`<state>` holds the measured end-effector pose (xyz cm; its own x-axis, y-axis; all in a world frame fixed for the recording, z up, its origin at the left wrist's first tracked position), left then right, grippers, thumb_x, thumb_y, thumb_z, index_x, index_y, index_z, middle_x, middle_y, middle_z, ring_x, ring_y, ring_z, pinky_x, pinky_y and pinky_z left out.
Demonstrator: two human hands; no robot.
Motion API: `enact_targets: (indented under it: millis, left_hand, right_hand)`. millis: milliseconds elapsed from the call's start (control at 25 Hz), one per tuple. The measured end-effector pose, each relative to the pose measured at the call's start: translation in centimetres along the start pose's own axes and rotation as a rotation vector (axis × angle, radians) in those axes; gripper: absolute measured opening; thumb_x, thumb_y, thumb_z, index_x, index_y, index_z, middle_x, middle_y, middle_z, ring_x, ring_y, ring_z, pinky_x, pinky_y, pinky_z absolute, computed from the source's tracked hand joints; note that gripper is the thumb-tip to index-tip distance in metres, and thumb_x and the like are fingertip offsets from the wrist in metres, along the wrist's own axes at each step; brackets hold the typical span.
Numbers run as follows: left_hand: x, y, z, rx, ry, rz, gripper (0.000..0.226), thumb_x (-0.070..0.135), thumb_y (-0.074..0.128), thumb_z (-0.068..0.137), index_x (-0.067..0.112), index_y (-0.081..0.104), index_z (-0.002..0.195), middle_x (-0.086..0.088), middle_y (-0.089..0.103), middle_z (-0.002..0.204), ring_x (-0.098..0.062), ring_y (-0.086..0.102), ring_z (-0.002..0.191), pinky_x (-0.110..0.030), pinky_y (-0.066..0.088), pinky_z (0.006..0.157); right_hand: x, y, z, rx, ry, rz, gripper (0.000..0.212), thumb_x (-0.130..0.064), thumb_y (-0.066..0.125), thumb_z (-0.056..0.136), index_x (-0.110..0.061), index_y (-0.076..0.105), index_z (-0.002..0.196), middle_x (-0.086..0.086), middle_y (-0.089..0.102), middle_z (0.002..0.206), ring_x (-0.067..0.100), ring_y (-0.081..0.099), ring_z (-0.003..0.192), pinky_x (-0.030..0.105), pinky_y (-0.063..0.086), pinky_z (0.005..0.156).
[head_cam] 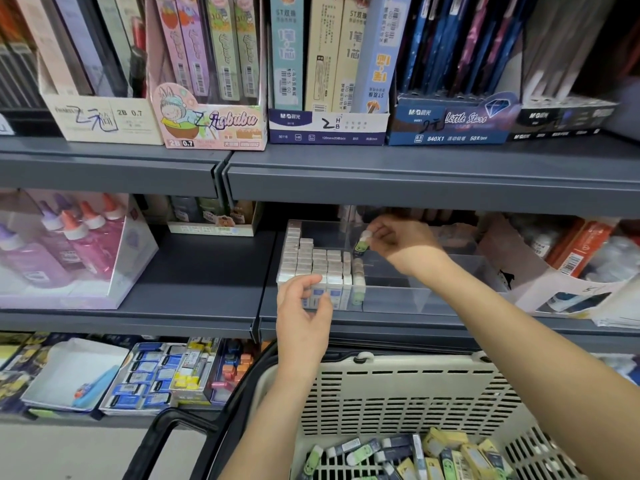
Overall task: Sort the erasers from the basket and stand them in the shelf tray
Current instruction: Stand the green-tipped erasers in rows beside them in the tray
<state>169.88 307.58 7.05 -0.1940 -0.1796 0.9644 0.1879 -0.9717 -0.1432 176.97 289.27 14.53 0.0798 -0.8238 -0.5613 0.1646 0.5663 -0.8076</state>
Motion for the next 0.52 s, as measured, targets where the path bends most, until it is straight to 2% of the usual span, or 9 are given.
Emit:
enact_targets:
  millis: [160, 320, 440, 520]
  left_hand:
    - [0.1, 0.0, -0.1, -0.01, 0.002, 0.001, 0.036, 0.006, 0.059, 0.086, 0.041, 0.052, 0.095, 0.012, 0.048, 0.105, 0.016, 0.045, 0.092, 0.0, 0.038, 0.071]
    - [0.1, 0.0, 0.0, -0.014, 0.007, -0.006, 0.037, 0.005, 0.059, 0.086, 0.04, 0.053, 0.095, 0.012, 0.047, 0.106, 0.014, 0.045, 0.092, 0.0, 0.038, 0.071]
    - [0.1, 0.1, -0.1, -0.018, 0.008, -0.008, 0.036, 0.005, 0.059, 0.086, 0.04, 0.053, 0.095, 0.01, 0.047, 0.106, 0.013, 0.046, 0.092, 0.001, 0.037, 0.071]
    - [0.0, 0.2, -0.1, -0.023, 0.007, -0.011, 0.036, 0.006, 0.059, 0.086, 0.04, 0.053, 0.095, 0.011, 0.047, 0.107, 0.011, 0.046, 0.092, 0.001, 0.037, 0.071]
  right_hand:
    - [0.2, -0.1, -0.3, -0.011, 0.015, -0.042, 0.006, -0.02, 0.06, 0.086, -0.021, 0.064, 0.09, -0.011, 0.06, 0.081, 0.007, 0.055, 0.081, 0.015, 0.036, 0.074]
    - [1.1, 0.0, -0.2, -0.018, 0.06, 0.028, 0.006, -0.02, 0.062, 0.085, -0.026, 0.061, 0.081, -0.009, 0.065, 0.081, 0.013, 0.062, 0.084, 0.021, 0.045, 0.077]
    - [1.8, 1.6, -0.3, -0.077, 0.133, 0.237, 0.018, -0.013, 0.062, 0.086, -0.027, 0.057, 0.076, 0.001, 0.068, 0.085, 0.022, 0.067, 0.087, 0.038, 0.053, 0.086]
    - [2.4, 3.0, -0.3, -0.105, 0.182, 0.275, 0.018, -0.009, 0.058, 0.088, -0.025, 0.052, 0.081, 0.004, 0.067, 0.089, 0.026, 0.067, 0.088, 0.045, 0.053, 0.087]
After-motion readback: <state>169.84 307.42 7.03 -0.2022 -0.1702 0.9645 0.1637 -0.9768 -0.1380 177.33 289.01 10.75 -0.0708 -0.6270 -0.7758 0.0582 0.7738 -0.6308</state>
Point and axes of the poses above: each hand's wrist, its own z-axis towards the middle knuckle, its own y-axis out of the palm, x = y × z, the point moved 8 cm from there along z, towards the middle knuckle
